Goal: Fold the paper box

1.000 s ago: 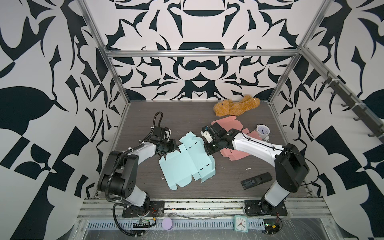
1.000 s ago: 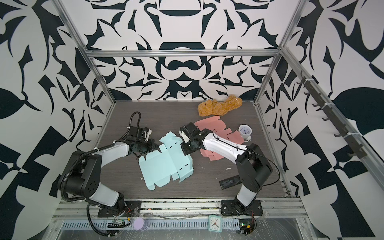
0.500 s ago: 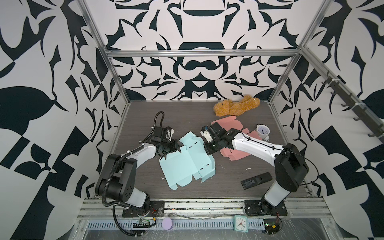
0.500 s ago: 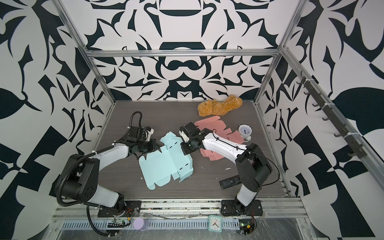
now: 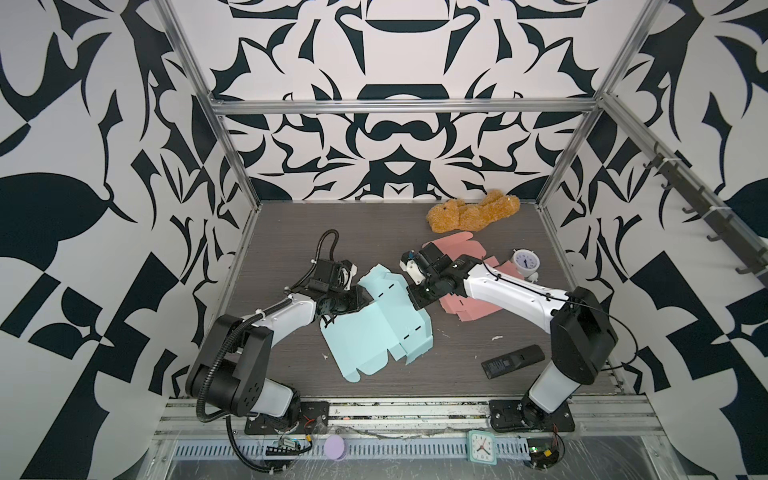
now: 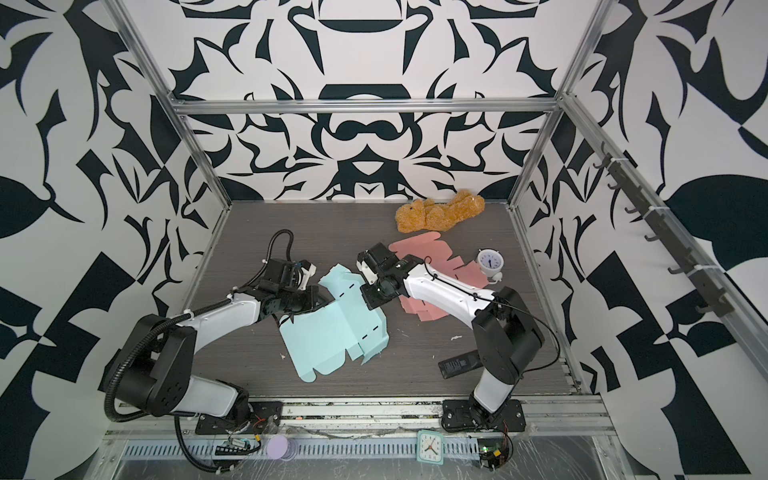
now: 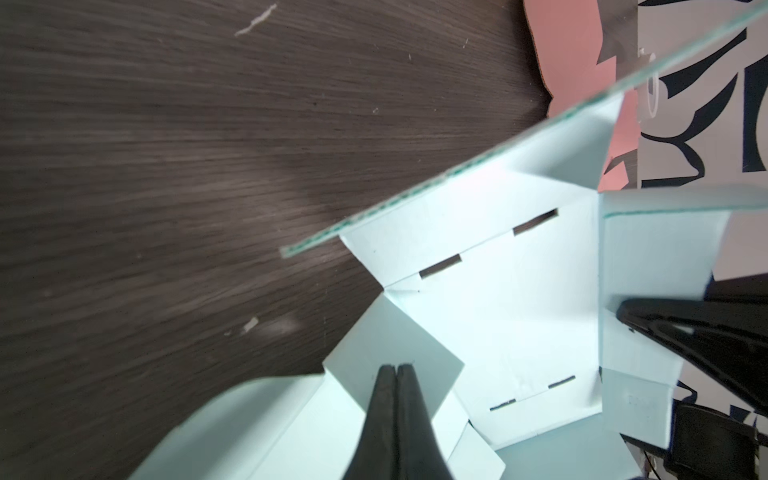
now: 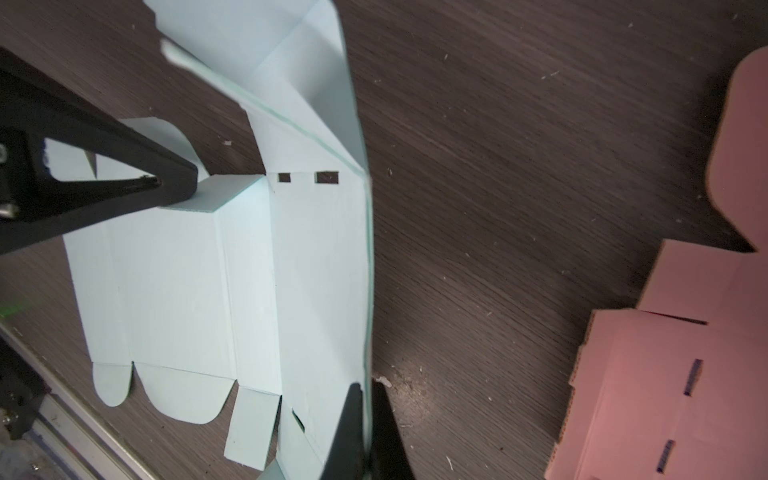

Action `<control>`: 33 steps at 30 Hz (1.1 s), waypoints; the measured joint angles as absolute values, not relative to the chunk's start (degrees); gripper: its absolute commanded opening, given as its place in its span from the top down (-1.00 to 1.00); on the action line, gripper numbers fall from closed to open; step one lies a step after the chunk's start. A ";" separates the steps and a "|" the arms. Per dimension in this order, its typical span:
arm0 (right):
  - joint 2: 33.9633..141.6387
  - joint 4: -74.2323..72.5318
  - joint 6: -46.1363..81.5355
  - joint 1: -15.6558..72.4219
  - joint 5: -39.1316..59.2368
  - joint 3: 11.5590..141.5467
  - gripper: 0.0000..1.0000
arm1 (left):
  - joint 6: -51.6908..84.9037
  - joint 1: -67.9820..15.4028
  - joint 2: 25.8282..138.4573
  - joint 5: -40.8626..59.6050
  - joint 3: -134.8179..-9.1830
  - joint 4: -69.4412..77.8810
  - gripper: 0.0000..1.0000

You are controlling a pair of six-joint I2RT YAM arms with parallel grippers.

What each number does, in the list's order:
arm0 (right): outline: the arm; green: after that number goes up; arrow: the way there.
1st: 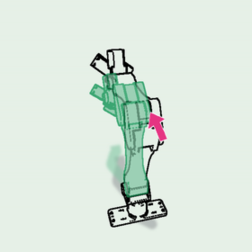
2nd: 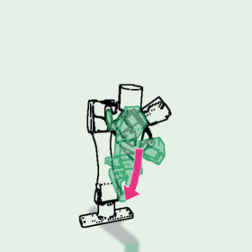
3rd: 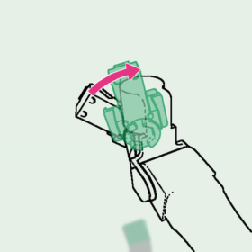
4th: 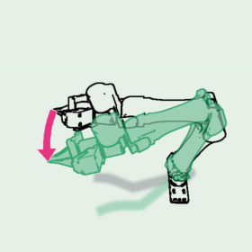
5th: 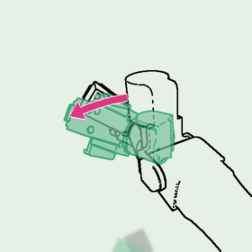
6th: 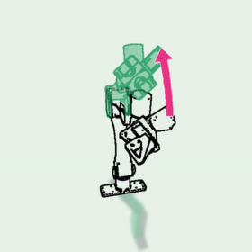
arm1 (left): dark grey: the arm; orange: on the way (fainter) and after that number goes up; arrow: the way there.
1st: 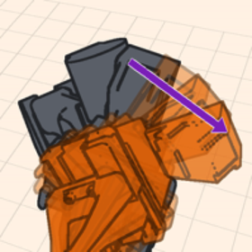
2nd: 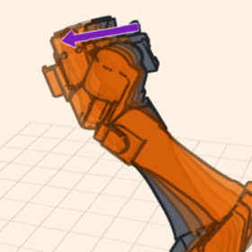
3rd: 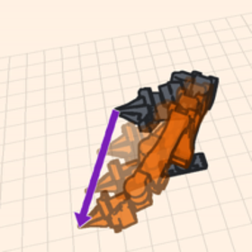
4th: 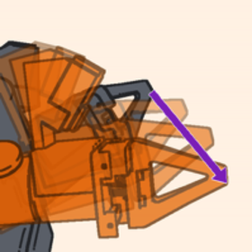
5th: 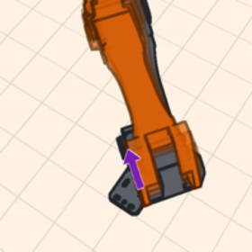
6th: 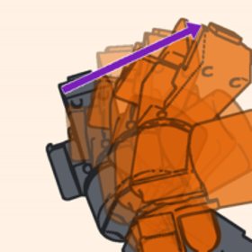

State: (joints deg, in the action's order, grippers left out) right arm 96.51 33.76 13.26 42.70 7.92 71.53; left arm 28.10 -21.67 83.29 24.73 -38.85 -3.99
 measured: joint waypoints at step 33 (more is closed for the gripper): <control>101.71 38.24 -10.79 61.67 -31.53 79.61 0.92 | 30.26 -3.11 77.06 34.87 -42.28 -4.69 0.77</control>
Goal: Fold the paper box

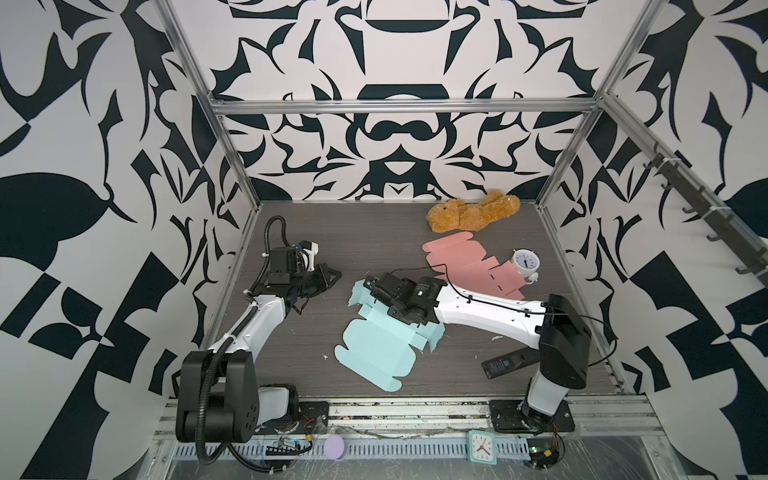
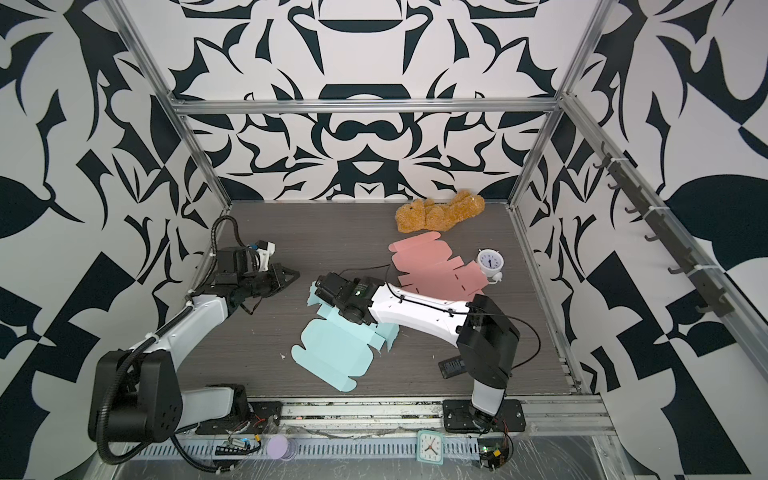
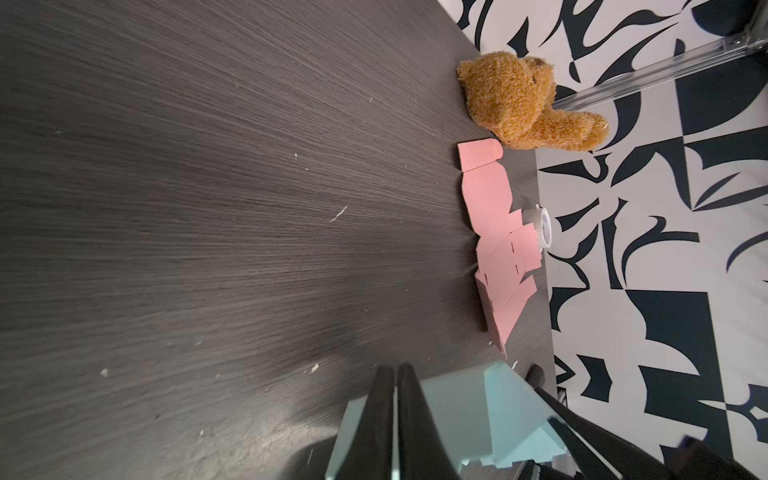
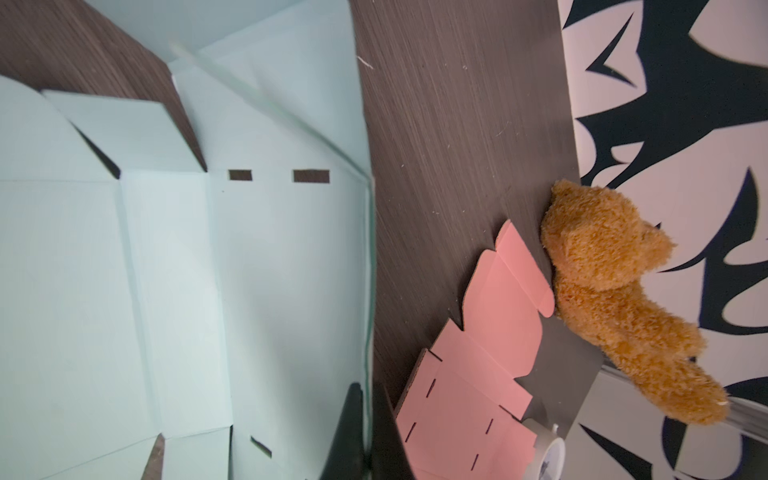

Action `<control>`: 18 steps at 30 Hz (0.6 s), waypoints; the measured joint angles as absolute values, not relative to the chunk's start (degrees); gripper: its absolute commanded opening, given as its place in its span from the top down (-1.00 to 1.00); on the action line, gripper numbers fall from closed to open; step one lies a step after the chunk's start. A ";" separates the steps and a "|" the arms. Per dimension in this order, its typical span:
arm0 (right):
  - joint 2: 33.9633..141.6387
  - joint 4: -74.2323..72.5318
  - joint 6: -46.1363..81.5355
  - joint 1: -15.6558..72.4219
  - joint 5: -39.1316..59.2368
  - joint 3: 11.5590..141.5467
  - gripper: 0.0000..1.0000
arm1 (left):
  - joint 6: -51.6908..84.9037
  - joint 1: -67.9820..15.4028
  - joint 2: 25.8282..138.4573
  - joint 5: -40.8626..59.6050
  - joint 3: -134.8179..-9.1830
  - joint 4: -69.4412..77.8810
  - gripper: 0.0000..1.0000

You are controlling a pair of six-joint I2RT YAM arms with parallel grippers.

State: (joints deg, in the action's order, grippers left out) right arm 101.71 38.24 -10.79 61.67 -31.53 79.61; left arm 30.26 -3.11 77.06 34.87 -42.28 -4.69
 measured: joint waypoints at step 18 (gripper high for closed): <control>103.85 20.14 -33.61 63.86 -38.09 76.27 0.90 | 33.01 -7.16 81.93 37.54 -38.57 -0.43 0.60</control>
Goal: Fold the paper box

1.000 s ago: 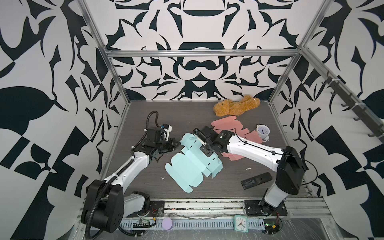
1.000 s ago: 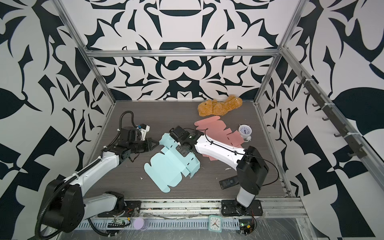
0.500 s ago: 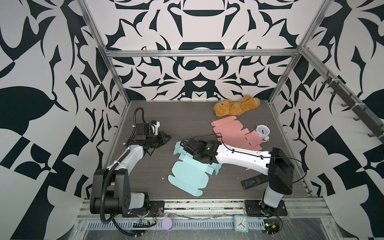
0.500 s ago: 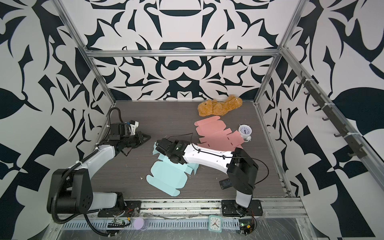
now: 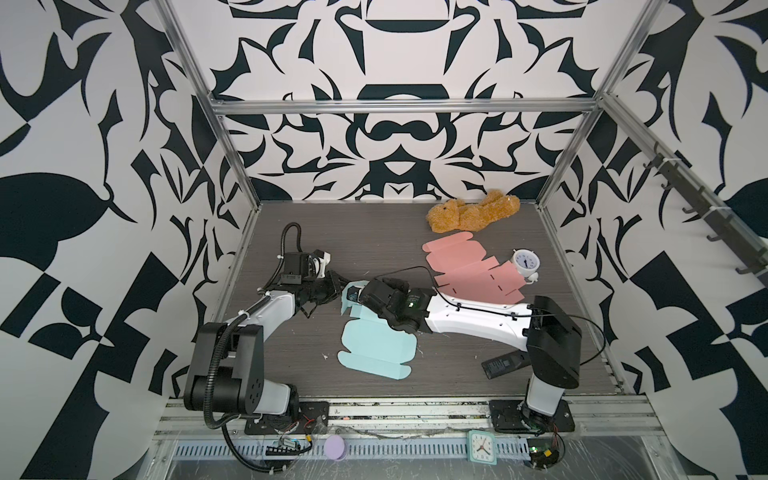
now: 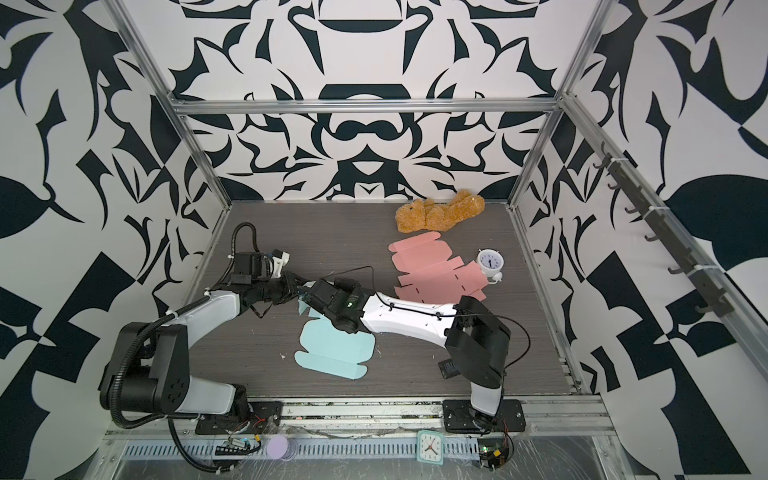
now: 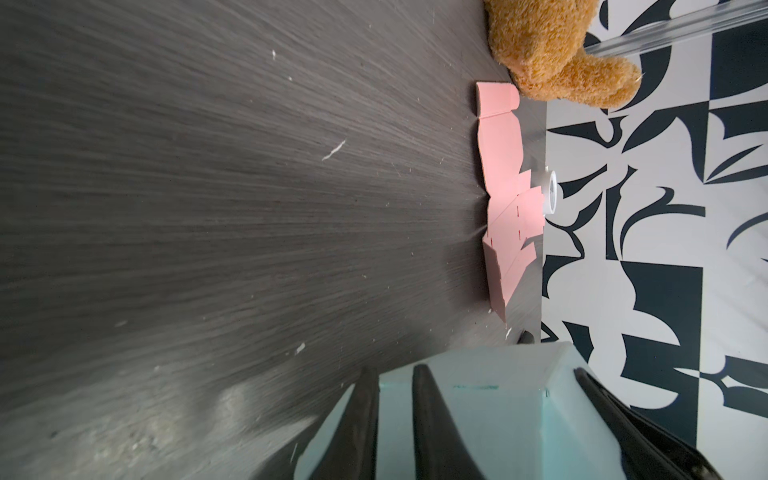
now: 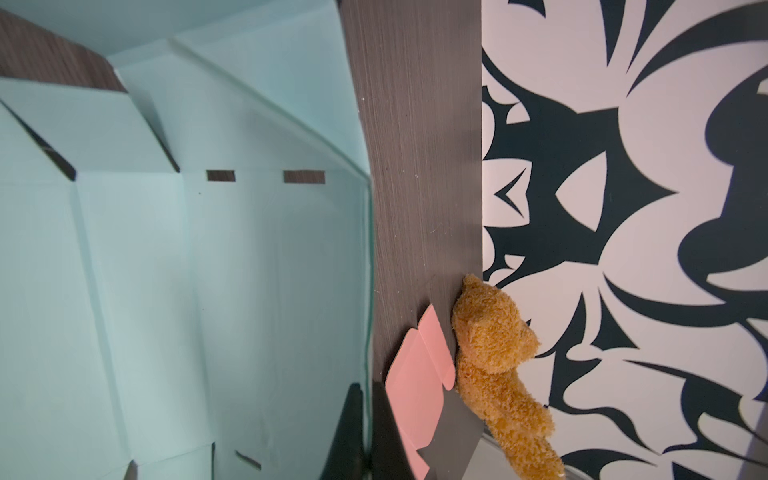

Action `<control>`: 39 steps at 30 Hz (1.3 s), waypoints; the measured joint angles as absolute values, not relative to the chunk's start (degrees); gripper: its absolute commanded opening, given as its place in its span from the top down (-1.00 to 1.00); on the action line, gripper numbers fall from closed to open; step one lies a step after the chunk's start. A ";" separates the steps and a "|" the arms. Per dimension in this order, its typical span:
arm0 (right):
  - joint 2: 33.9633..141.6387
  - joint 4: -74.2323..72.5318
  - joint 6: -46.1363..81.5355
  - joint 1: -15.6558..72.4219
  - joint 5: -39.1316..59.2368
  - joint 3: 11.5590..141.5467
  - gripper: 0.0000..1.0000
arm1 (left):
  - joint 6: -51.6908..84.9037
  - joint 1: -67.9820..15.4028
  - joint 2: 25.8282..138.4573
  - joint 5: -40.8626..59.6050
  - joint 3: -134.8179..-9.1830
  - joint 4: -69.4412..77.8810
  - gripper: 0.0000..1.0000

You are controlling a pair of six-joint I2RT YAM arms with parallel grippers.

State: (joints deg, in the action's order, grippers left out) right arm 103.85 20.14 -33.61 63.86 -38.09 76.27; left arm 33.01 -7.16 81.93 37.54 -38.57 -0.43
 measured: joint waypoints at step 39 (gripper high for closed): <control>99.90 -11.25 -55.11 65.04 -38.41 56.36 0.89 | 39.62 -17.28 66.02 26.04 -17.45 8.71 -0.10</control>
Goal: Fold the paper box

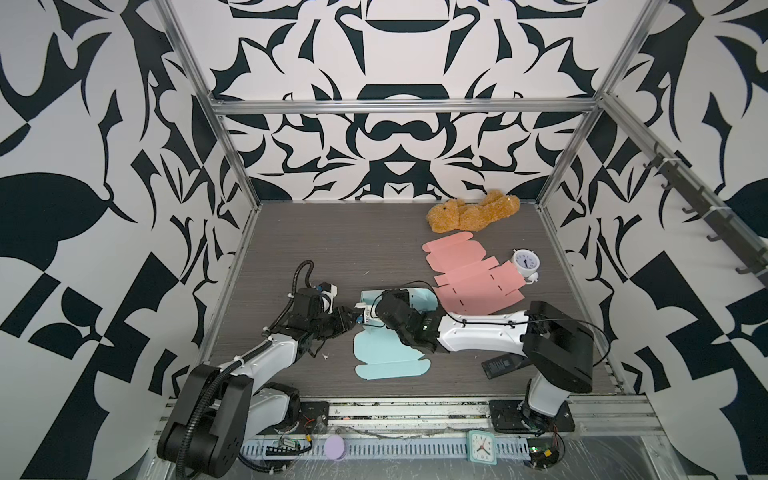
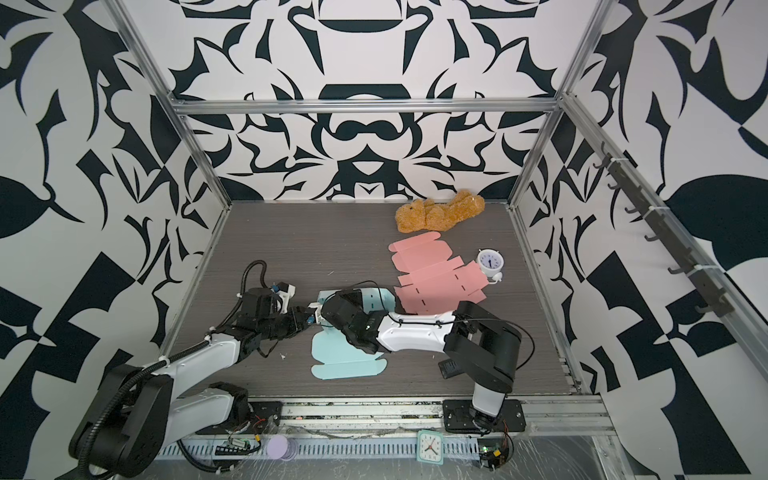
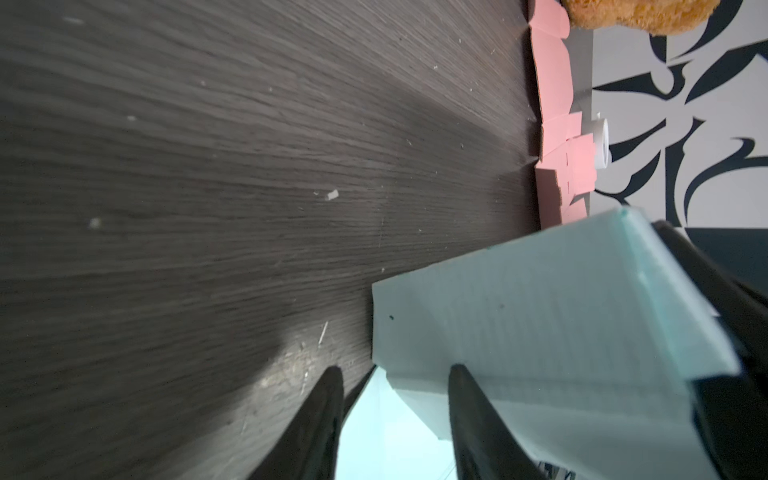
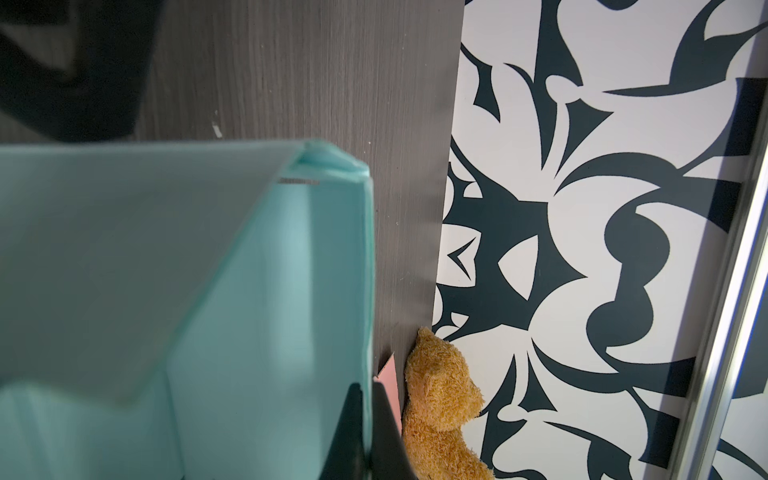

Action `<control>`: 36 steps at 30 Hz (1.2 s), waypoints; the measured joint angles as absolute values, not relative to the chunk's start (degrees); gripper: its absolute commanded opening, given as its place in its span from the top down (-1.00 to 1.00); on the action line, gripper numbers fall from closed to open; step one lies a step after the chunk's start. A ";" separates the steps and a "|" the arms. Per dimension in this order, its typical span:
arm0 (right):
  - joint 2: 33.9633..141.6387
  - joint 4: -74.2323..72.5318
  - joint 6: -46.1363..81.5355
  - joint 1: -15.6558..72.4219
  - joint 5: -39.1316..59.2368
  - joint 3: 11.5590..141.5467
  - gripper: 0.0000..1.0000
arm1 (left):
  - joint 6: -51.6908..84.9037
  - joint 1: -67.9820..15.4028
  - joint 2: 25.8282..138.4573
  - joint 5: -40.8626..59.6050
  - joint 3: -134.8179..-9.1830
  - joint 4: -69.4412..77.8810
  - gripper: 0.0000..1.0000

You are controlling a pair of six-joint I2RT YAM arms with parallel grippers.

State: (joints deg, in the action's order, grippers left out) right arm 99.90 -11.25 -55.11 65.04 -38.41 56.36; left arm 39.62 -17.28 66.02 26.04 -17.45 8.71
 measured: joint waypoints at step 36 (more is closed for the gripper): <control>96.66 -21.65 -59.09 67.26 -40.93 49.19 0.79 | 36.07 -25.52 54.76 20.38 -10.22 14.94 -0.40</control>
